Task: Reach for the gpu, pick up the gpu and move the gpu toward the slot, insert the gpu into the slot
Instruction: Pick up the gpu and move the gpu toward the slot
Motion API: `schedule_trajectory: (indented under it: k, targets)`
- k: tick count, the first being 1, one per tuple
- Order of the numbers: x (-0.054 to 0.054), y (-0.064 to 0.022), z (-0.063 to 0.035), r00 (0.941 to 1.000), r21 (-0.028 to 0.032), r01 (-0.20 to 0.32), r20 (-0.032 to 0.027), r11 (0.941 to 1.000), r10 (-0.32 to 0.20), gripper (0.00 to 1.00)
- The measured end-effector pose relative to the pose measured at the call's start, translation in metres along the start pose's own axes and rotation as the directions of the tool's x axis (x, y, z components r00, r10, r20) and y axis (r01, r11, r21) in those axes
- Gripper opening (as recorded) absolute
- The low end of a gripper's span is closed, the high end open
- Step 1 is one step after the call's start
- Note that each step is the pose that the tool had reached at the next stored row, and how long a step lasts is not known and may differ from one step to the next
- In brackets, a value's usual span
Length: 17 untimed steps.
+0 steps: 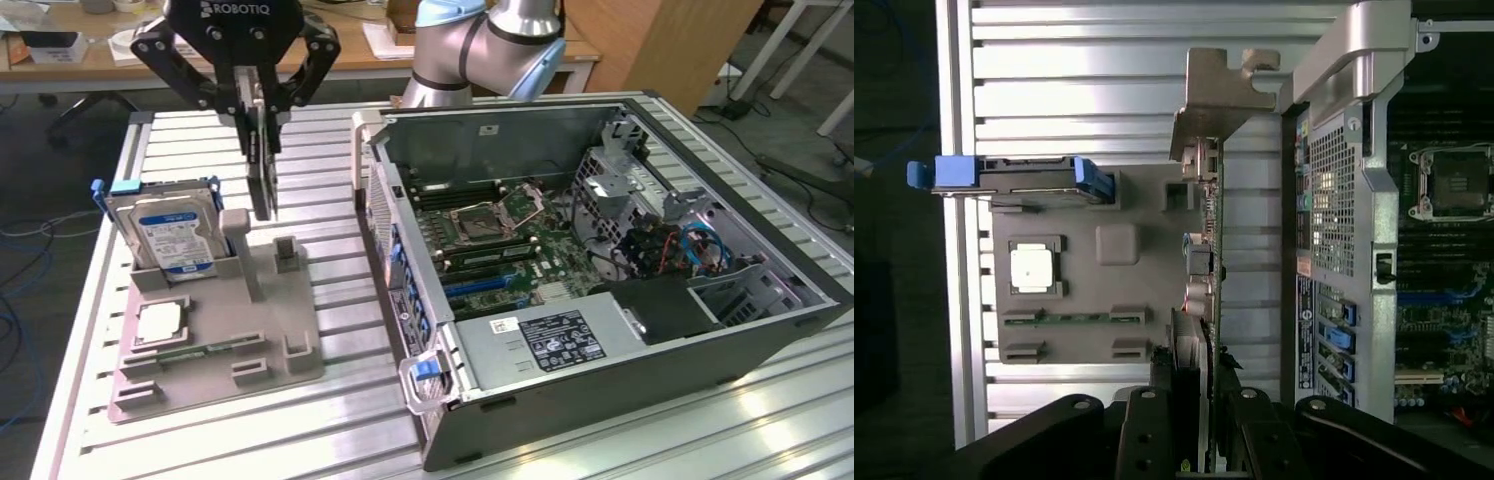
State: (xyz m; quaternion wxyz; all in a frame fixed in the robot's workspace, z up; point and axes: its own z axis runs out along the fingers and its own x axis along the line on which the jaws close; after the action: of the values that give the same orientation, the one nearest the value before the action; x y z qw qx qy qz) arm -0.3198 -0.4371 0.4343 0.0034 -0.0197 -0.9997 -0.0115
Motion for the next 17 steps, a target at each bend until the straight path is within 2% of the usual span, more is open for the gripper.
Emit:
schedule_trajectory:
  k: [4, 17]
  targets:
    - [-0.008, 0.0003, 0.0001, 1.0000, -0.0002, -0.007, 0.0003, 1.0000, 0.007, 0.26]
    - [-0.044, 0.0017, 0.0006, 0.9999, -0.0003, -0.012, 0.0004, 0.9999, 0.012, 0.26]
